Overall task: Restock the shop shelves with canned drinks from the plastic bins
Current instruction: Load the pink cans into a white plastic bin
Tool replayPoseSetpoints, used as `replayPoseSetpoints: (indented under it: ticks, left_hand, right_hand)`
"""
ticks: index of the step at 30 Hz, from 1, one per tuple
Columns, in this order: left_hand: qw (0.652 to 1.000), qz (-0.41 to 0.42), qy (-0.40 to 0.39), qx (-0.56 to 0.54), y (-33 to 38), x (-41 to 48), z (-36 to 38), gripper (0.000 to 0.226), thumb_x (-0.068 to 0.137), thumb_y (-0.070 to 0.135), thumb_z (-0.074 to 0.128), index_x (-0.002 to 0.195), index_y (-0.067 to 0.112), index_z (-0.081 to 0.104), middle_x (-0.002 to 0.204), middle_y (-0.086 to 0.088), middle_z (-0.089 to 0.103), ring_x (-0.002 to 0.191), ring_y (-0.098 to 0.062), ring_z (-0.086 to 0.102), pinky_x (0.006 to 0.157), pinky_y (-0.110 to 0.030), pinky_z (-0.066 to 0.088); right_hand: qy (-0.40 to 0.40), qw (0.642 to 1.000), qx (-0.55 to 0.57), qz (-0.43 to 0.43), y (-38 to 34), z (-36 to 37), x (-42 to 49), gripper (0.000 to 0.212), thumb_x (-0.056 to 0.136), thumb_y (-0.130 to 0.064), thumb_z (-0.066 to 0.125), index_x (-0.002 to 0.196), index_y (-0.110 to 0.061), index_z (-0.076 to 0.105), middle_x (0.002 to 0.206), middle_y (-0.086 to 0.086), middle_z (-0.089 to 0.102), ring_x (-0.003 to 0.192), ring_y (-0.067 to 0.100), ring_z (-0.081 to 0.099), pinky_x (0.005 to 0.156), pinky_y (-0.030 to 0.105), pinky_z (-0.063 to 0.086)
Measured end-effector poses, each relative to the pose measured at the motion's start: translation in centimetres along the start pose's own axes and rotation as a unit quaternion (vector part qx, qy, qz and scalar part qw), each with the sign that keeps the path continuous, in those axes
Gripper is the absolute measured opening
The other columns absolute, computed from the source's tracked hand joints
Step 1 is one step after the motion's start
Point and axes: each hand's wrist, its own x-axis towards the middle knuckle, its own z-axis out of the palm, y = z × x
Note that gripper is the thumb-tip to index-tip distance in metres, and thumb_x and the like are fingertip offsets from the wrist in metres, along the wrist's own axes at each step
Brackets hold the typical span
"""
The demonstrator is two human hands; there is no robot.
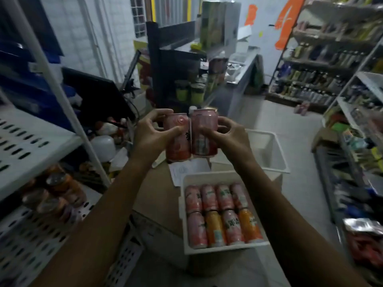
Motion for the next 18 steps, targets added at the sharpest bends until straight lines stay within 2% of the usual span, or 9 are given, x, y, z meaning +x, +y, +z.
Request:
replayPoseSetpoints:
  ticks: [3, 7, 9, 11, 13, 15, 18]
  left_hand:
    - [0.998, -0.036, -0.038, -0.019, -1.9, -0.4, 4.7, 0.042, 0.077, 0.019, 0.086, 0.115, 0.019, 0.068, 0.102, 0.014, 0.066, 0.085, -0.004, 0.067, 0.061, -0.016, 0.054]
    - [0.992, -0.102, -0.073, -0.022, -5.8, -1.4, 8.4, 0.044, 0.077, 0.023, 0.087, 0.117, 0.022, 0.069, 0.111, 0.006, 0.068, 0.103, -0.022, 0.069, 0.078, -0.04, 0.062]
    - [0.987, -0.144, -0.076, -0.013, -8.0, -2.2, 9.5, 0.047, 0.075, 0.023, 0.088, 0.118, 0.019, 0.07, 0.11, 0.005, 0.068, 0.106, -0.022, 0.068, 0.085, -0.046, 0.062]
    - [0.981, -0.182, -0.066, 0.009, -10.0, -3.1, 9.9, 0.058, 0.065, 0.035, 0.09, 0.118, 0.019, 0.071, 0.11, 0.003, 0.069, 0.105, -0.019, 0.068, 0.088, -0.05, 0.06]
    - [0.974, -0.221, -0.054, 0.02, -11.8, -3.9, 9.7, 0.067, 0.056, 0.044, 0.087, 0.117, 0.02, 0.072, 0.115, -0.001, 0.07, 0.107, -0.021, 0.069, 0.089, -0.052, 0.06]
    - [0.967, -0.249, -0.043, 0.022, -13.3, -4.6, 9.1, 0.074, 0.05, 0.05, 0.087, 0.117, 0.022, 0.071, 0.118, -0.003, 0.071, 0.108, -0.023, 0.069, 0.09, -0.053, 0.059]
    - [0.963, -0.268, -0.018, 0.034, -14.5, -5.3, 7.6, 0.071, 0.051, 0.051, 0.086, 0.115, 0.025, 0.071, 0.119, -0.002, 0.07, 0.109, -0.022, 0.069, 0.088, -0.052, 0.06]
  right_hand:
    - [0.013, 0.998, -0.009, 0.06, 3.9, -3.3, -0.8, 0.055, 0.07, -0.06, 0.082, 0.114, -0.031, 0.066, 0.106, -0.003, 0.075, 0.096, 0.012, 0.072, 0.084, 0.042, 0.062]
    - [0.033, 0.987, -0.026, 0.156, 9.7, -5.2, -1.5, 0.072, 0.069, -0.06, 0.083, 0.126, -0.02, 0.064, 0.107, 0.0, 0.072, 0.093, 0.013, 0.071, 0.083, 0.041, 0.062]
    - [0.02, 0.979, -0.024, 0.202, 12.5, -4.8, -2.0, 0.064, 0.072, -0.054, 0.084, 0.123, -0.021, 0.063, 0.105, 0.0, 0.071, 0.086, 0.009, 0.069, 0.083, 0.037, 0.062]
    - [-0.011, 0.969, -0.019, 0.248, 15.2, -3.5, -2.3, 0.057, 0.072, -0.052, 0.084, 0.116, -0.024, 0.061, 0.109, 0.001, 0.071, 0.085, 0.008, 0.067, 0.084, 0.035, 0.06]
    - [-0.042, 0.958, -0.028, 0.281, 17.9, -1.5, -2.6, 0.066, 0.068, -0.06, 0.084, 0.117, -0.023, 0.061, 0.115, 0.0, 0.07, 0.094, 0.014, 0.068, 0.086, 0.037, 0.06]
    - [-0.058, 0.952, -0.06, 0.294, 20.0, 0.7, -2.8, 0.075, 0.063, -0.069, 0.081, 0.117, -0.019, 0.066, 0.111, -0.001, 0.071, 0.096, 0.018, 0.068, 0.085, 0.038, 0.059]
    - [-0.083, 0.951, -0.074, 0.289, 22.0, 4.0, -3.0, 0.069, 0.061, -0.076, 0.073, 0.103, -0.022, 0.072, 0.098, -0.004, 0.074, 0.089, 0.016, 0.068, 0.083, 0.039, 0.058]
